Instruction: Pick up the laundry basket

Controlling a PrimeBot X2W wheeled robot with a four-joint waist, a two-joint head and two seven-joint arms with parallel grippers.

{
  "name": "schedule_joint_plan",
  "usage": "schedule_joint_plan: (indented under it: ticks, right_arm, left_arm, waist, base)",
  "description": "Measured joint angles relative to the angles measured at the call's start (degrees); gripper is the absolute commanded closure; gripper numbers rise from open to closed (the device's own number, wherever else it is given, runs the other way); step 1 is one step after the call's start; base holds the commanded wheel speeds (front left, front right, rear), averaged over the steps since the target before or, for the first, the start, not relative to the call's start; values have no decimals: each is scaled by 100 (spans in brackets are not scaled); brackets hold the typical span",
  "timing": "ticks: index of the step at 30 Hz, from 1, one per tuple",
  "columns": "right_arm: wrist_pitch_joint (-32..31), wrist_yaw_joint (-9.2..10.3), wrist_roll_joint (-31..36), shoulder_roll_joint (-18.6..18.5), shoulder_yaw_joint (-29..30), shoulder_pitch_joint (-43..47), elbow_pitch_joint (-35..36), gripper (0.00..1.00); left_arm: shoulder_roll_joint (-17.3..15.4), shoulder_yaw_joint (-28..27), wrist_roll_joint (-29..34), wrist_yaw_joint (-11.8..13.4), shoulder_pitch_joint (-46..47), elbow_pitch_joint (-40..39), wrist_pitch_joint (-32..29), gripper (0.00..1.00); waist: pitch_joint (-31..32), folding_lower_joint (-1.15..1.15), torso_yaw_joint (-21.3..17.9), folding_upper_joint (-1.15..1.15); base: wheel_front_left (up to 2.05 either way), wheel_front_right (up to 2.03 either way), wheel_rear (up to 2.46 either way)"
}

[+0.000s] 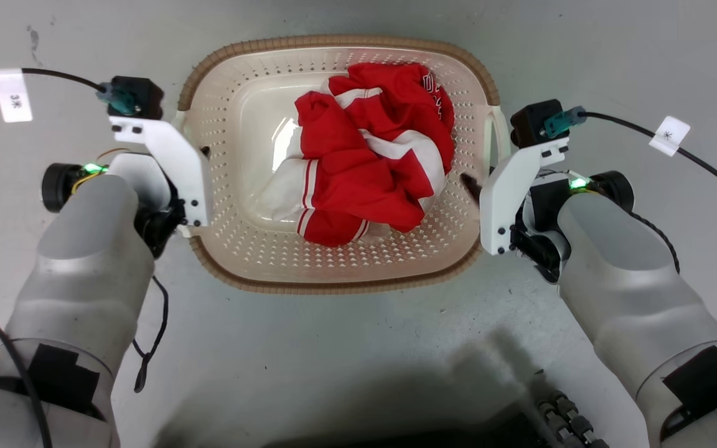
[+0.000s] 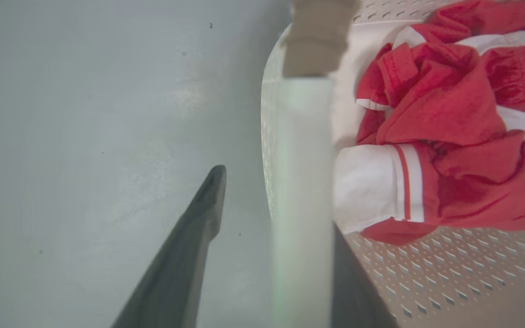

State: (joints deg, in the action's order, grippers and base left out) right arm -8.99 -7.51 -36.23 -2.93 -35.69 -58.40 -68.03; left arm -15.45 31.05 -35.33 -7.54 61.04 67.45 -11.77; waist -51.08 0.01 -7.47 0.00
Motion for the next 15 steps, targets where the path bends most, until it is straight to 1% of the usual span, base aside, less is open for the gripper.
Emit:
schedule_joint_plan:
  ticks: [4,9,15]
  right_arm:
    - [51,11,-203,0,-125,-29,-29,100]
    - [87,11,-432,-2,-333,-21,-129,100]
    - [-394,11,-658,-13,-556,-18,-241,100]
  left_arm:
    - [29,82,-159,1,25,-15,0,100]
    - [69,255,-367,4,4,46,-194,100]
    - [171,437,-632,5,-90,115,-744,100]
  waist:
    - [-12,0,11,0]
    - [93,0,22,0]
    - [417,0,54,0]
  base:
    - [0,0,0]
    - [0,0,0]
    - [0,0,0]
